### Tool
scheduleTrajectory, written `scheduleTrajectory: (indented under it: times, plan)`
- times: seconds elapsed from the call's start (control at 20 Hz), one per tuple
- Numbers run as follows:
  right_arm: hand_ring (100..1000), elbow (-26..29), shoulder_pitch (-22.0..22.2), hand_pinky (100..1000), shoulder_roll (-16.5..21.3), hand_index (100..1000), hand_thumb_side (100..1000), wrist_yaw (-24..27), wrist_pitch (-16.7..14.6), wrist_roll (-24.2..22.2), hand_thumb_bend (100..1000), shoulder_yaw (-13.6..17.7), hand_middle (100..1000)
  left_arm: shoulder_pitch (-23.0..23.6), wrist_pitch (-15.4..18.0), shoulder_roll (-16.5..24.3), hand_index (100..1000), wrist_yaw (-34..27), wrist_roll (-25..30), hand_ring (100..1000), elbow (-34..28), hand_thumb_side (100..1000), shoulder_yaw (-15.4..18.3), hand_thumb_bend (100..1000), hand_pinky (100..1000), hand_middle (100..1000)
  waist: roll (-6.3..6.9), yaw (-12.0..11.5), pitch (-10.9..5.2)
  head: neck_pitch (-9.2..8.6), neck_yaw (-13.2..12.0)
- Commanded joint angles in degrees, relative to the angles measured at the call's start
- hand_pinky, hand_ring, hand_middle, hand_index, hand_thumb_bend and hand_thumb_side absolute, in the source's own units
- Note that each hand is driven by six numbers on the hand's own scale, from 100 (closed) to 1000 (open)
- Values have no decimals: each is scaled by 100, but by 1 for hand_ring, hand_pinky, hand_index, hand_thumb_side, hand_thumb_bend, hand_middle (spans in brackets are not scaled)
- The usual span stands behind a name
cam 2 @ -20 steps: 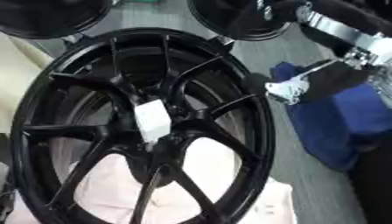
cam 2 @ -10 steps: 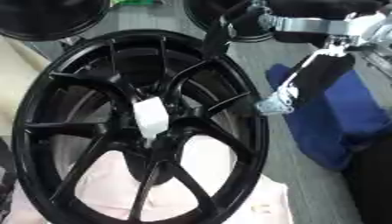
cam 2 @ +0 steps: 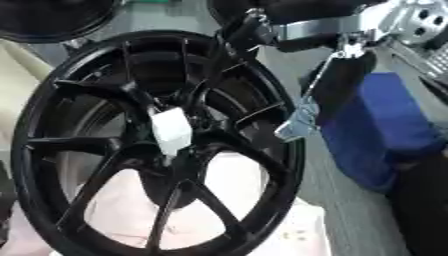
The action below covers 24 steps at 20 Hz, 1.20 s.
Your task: Pull the pin out of the wheel hub.
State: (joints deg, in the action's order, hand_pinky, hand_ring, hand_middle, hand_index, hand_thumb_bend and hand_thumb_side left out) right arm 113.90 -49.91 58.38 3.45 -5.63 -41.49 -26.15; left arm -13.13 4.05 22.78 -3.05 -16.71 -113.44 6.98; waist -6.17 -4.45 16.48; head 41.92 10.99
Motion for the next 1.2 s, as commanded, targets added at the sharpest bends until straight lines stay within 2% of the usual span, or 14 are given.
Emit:
scheduleTrajectory:
  times: [0.05,0.45,0.9,1.2]
  plan:
    - [815,69,-215,834,-25,806,395,-11,306,9,564,-56,796,-66,-1,166,697,-8,-14,548,-115,643,48,263,917,534,16,-30,-64,54,48]
    - [800,69,-472,823,-238,811,363,-149,1004,89,596,-275,772,-125,-12,172,696,-12,-47,541,-115,641,70,267,916,534,-53,-156,-12,128,120]
    - [788,69,-484,816,-350,808,340,-253,1754,299,593,-335,762,-229,-1,184,694,-16,-60,540,-115,637,66,272,916,533,-111,-344,80,127,234]
    - [786,69,-495,812,-416,803,318,-228,2019,368,599,-366,757,-289,-21,177,694,-18,-65,541,-115,637,64,274,916,533,-129,-350,130,58,276]
